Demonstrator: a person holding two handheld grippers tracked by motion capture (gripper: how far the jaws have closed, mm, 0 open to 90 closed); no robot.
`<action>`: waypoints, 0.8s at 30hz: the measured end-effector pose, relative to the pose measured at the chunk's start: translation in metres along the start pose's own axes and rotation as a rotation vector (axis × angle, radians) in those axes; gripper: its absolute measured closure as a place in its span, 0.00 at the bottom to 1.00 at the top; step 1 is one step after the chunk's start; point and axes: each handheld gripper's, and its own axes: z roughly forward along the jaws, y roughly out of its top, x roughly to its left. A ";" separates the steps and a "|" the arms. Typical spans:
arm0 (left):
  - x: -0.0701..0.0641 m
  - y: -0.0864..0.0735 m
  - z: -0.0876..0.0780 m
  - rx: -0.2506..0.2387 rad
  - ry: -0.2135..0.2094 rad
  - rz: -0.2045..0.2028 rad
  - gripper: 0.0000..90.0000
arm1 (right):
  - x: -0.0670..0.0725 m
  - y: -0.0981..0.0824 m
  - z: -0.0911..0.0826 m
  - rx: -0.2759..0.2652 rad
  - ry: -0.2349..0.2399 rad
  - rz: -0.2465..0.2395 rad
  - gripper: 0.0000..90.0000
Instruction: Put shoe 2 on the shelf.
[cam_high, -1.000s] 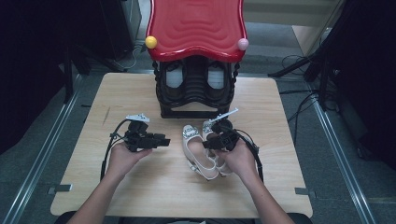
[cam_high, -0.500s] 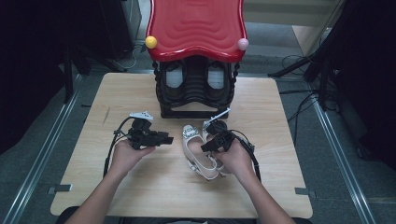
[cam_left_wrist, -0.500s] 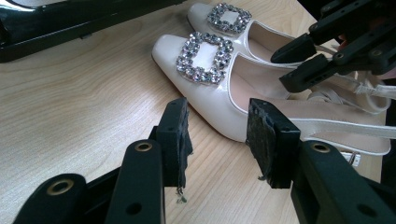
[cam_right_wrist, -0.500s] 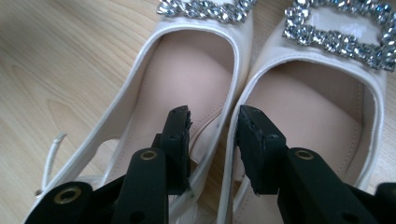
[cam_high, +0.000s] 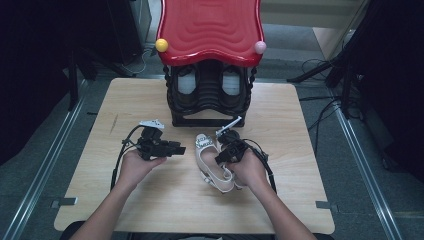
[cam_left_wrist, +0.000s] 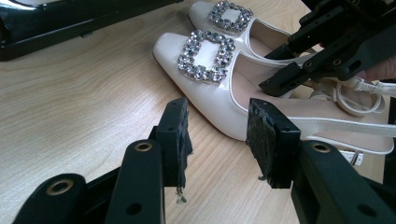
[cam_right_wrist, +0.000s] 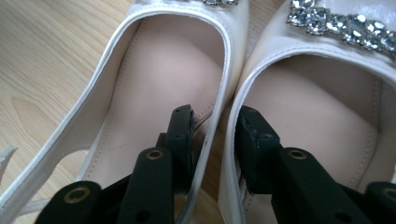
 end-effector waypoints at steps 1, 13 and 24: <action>0.001 0.000 -0.001 0.000 0.001 -0.002 0.65 | 0.000 0.000 0.000 0.002 -0.001 -0.007 0.80; 0.005 -0.003 -0.008 -0.013 0.016 0.000 0.65 | -0.009 0.001 -0.008 0.017 0.028 -0.004 0.95; 0.009 -0.005 -0.013 -0.018 0.057 0.015 0.65 | -0.009 0.018 -0.034 0.038 0.050 -0.103 0.96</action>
